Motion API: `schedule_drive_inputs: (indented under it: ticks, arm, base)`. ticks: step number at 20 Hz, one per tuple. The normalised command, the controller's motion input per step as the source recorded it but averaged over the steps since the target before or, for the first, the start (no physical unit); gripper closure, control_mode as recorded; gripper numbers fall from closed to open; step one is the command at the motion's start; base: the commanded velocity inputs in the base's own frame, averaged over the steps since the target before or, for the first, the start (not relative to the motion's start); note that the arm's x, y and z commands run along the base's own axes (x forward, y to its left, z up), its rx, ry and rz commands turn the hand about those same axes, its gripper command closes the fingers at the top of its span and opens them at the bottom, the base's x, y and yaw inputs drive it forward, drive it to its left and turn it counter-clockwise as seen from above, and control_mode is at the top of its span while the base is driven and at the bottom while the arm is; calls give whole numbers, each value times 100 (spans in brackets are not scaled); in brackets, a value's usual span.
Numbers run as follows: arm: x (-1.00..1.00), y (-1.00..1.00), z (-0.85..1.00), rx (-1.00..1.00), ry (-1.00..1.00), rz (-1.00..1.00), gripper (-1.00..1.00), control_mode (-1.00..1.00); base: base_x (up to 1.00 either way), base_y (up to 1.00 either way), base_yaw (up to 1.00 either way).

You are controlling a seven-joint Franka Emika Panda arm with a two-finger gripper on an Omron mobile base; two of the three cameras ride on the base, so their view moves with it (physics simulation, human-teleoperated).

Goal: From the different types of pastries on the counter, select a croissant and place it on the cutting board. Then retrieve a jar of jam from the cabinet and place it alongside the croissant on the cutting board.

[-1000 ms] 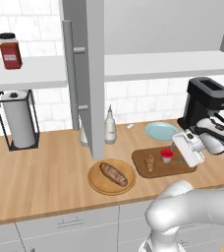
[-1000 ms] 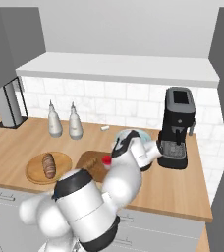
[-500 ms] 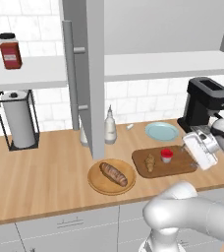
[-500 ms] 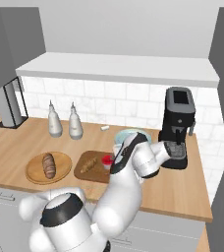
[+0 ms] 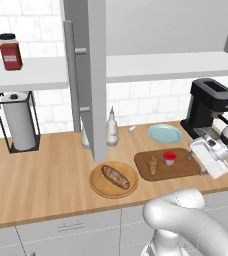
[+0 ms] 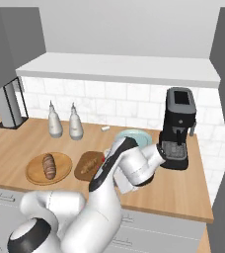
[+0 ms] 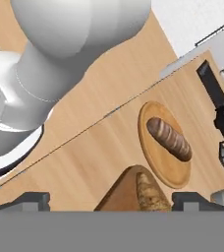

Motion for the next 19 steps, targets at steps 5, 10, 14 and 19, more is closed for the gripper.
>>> schedule_drive_inputs:
  ticks: [5, 10, 14, 19]
  arm:
    - [-79, 16, 57, -3, -9, 0, -100, -100]
    - [-34, 46, 74, -10, -4, 0, -100, -100]
    - [0, 50, 76, -12, -2, 0, -100, -100]
    - [3, 52, 70, -11, 0, 0, -100, -100]
  base:
    - [0, 0, 0]
    - [0, 0, 0]
    - [0, 0, 0]
    - [0, 0, 0]
